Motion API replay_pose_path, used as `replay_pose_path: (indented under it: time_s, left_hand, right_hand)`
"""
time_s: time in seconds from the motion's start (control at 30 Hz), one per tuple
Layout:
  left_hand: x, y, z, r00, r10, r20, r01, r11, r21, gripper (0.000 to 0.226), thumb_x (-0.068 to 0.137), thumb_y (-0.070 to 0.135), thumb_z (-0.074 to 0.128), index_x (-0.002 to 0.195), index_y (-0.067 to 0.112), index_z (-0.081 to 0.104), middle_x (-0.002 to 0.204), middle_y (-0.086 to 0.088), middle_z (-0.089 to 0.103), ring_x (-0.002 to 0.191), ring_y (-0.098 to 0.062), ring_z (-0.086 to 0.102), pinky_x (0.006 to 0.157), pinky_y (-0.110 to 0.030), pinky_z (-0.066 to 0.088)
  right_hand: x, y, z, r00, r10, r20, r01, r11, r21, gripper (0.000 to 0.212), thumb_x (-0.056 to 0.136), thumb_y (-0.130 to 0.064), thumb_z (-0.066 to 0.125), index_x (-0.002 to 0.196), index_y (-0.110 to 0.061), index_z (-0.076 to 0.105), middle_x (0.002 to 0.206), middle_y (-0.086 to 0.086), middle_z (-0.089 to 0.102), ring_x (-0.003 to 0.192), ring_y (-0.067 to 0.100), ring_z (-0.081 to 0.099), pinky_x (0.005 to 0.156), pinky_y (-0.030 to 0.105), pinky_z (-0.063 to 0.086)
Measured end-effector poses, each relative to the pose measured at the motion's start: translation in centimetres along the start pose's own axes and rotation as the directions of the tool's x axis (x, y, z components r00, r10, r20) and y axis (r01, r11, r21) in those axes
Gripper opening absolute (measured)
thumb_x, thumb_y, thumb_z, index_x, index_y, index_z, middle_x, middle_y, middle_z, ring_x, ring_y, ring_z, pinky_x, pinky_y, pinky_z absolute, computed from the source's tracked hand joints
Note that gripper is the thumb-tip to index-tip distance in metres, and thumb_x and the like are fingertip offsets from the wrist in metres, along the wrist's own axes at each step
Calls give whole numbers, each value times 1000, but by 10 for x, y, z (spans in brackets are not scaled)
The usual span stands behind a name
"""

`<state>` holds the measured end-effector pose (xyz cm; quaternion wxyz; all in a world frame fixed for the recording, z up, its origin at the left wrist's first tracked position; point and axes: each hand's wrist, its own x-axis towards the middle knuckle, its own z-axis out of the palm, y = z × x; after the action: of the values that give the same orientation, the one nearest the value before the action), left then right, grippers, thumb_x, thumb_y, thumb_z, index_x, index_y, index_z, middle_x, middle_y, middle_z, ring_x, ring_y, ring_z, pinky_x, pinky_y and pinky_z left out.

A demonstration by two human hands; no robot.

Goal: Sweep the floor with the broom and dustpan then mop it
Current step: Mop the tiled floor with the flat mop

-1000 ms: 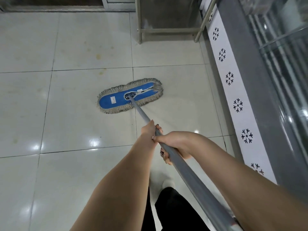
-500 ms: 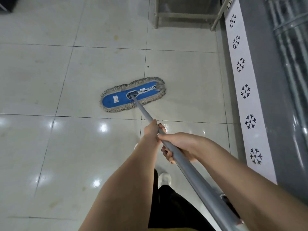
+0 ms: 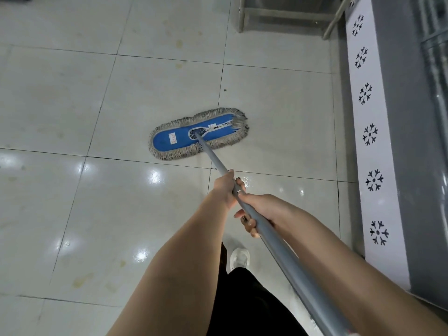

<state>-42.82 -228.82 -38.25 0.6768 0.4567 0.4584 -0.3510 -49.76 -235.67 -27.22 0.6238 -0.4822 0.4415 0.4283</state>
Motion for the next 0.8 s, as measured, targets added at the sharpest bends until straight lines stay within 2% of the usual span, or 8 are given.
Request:
replay_pose_path:
  time_s: [0.1, 0.27, 0.43, 0.5, 0.57, 0.67, 0.73, 0.8]
  left_hand:
    - [2, 15, 4, 999, -24, 33, 24, 1000, -2, 29, 97, 22, 52, 73, 10, 43, 38, -1, 42, 27, -10, 40, 34, -14, 38]
    - [18, 56, 5, 999, -18, 45, 19, 1000, -17, 28, 98, 22, 51, 75, 10, 41, 56, -2, 39, 28, -9, 40, 34, -14, 39]
    - [42, 125, 14, 998, 2, 60, 0, 1000, -31, 27, 98, 23, 50, 76, 10, 42, 56, -3, 39, 43, -12, 39, 33, -13, 37]
    - [51, 154, 17, 998, -2, 66, 4, 999, -33, 27, 99, 23, 50, 77, 10, 42, 52, -2, 41, 35, -11, 40, 34, -14, 37]
    - [62, 187, 21, 998, 2, 63, 1, 999, -39, 26, 98, 22, 50, 77, 9, 42, 40, -1, 42, 25, -9, 39, 33, -13, 37]
    - [79, 236, 27, 1000, 9, 26, -9, 1000, -25, 27, 97, 21, 51, 75, 9, 42, 31, 1, 40, 22, -8, 38, 31, -11, 35]
    - [88, 265, 30, 1000, 9, 20, -9, 1000, 2, 27, 98, 21, 51, 75, 10, 43, 34, 0, 42, 25, -9, 39, 31, -11, 34]
    - [98, 293, 33, 1000, -1, 21, 0, 1000, 28, 26, 98, 21, 50, 75, 10, 43, 49, -2, 43, 38, -11, 41, 32, -12, 35]
  right_hand:
    - [3, -15, 2, 1000, 14, -8, -14, 1000, -2, 43, 96, -43, 49, 91, -1, 49, 35, 1, 45, 23, 8, 39, 29, 13, 35]
    - [19, -54, 20, 1000, -2, -27, 1, 999, -45, 42, 97, -43, 49, 90, -1, 50, 35, 1, 44, 23, 9, 39, 30, 13, 35]
    - [46, -118, 44, 999, -8, -53, 8, 1000, -5, 42, 97, -43, 48, 88, -2, 50, 36, 1, 45, 23, 8, 38, 30, 12, 34]
    - [55, -145, 55, 998, 0, -61, -1, 1000, -6, 45, 97, -43, 49, 82, 0, 52, 43, 4, 46, 23, 8, 38, 30, 12, 34]
    - [65, -175, 67, 998, 12, -58, -9, 999, 51, 46, 96, -42, 50, 77, -1, 52, 53, 5, 43, 23, 7, 37, 29, 11, 33]
    - [75, -218, 87, 998, 68, -10, -64, 971, 230, 46, 94, -46, 52, 73, -5, 47, 45, 2, 44, 22, 6, 38, 29, 9, 33]
    - [81, -243, 100, 995, 96, 32, -101, 944, 315, 47, 92, -47, 54, 73, -5, 48, 39, 1, 46, 23, 6, 40, 28, 10, 35]
    - [87, -269, 110, 994, 105, 39, -112, 929, 354, 47, 92, -46, 55, 74, -3, 49, 39, 1, 46, 22, 6, 41, 27, 11, 36]
